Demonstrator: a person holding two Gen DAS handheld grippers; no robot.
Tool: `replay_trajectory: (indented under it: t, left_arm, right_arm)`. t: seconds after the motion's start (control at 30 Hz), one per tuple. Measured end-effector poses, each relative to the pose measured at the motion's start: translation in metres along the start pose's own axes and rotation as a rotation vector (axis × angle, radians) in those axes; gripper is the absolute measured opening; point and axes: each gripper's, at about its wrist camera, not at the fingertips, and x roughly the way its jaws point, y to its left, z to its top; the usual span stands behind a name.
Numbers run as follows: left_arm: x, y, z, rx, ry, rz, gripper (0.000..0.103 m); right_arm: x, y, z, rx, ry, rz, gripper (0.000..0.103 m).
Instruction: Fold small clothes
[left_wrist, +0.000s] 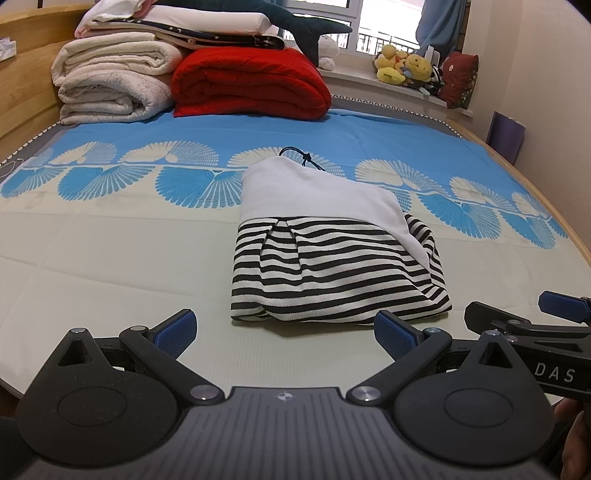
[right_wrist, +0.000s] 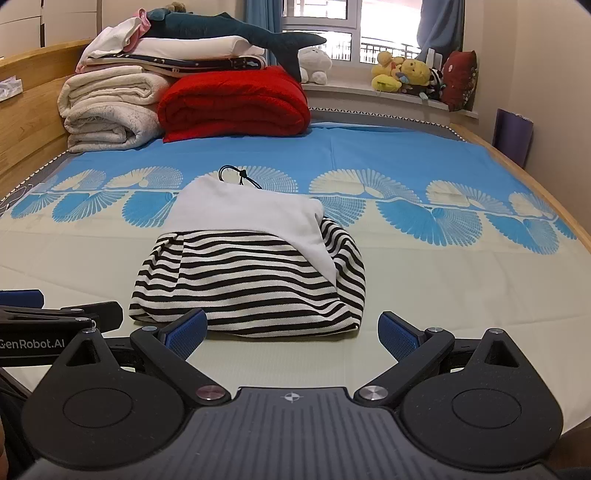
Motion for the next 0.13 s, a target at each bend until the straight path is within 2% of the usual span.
replay_trajectory:
  t: [0.13]
  left_arm:
    - [0.0016, -0.0006, -0.0007, 0.004, -0.001, -0.003, 0.102]
  right_arm:
    - [-0.0002, -0.0002, 0.0006, 0.0, 0.0, 0.0, 0.099]
